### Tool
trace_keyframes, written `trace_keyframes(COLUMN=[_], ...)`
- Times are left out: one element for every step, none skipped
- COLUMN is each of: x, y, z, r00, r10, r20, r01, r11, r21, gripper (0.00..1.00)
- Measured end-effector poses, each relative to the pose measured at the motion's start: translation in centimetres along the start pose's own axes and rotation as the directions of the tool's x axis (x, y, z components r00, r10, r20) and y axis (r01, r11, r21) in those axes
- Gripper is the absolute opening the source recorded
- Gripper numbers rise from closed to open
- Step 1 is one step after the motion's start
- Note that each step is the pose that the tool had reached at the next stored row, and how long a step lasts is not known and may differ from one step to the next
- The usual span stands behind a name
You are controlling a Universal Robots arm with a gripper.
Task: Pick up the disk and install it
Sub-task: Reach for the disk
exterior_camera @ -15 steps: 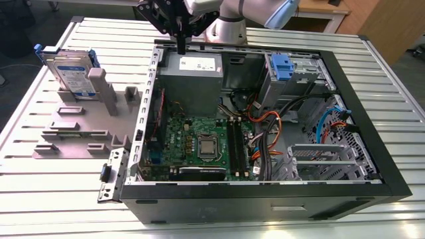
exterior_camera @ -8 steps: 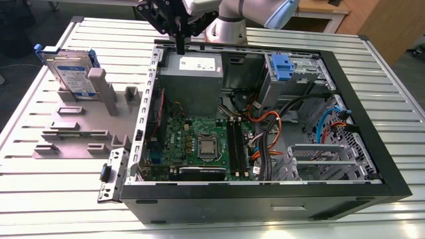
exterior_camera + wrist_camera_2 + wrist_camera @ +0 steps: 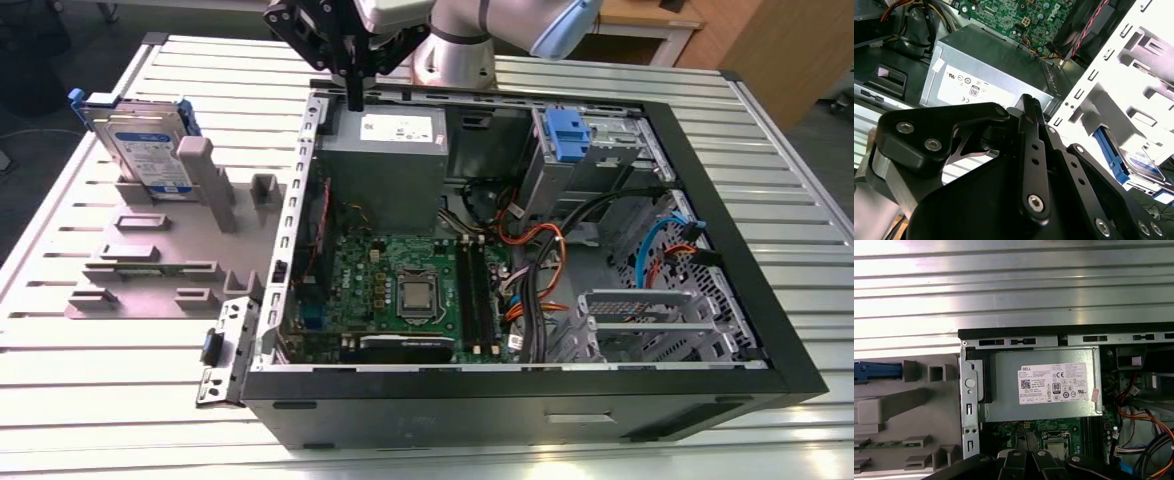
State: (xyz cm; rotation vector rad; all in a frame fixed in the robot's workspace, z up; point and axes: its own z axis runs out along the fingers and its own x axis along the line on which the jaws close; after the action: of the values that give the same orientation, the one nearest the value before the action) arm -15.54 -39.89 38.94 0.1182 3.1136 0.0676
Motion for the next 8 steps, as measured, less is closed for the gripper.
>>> trace_keyframes(x=[0.03, 0.05, 0.08, 0.12, 0.16, 0.20, 0.25, 0.31], y=[0.00, -0.01, -0.01, -0.01, -0.01, -0.02, -0.02, -0.03], z=[0.00, 0.00, 0.00, 0.00, -0.01, 0.00, 0.00, -0.01], r00=[1.0000, 1.0000, 1.0000, 1.0000, 1.0000, 1.0000, 1.0000, 1.0000], r10=[0.000, 0.000, 0.000, 0.000, 0.000, 0.000, 0.000, 0.000], r20=[0.0000, 0.0000, 0.0000, 0.0000, 0.0000, 0.0000, 0.0001, 0.0000], r01=[0.000, 0.000, 0.000, 0.000, 0.000, 0.000, 0.000, 0.000], r11=[1.0000, 1.0000, 1.0000, 1.0000, 1.0000, 1.0000, 1.0000, 1.0000], r21=[0.0000, 0.0000, 0.0000, 0.0000, 0.0000, 0.0000, -0.0001, 0.0000], gripper=[0.11, 0.11, 0.11, 0.11, 0.11, 0.11, 0.11, 0.11])
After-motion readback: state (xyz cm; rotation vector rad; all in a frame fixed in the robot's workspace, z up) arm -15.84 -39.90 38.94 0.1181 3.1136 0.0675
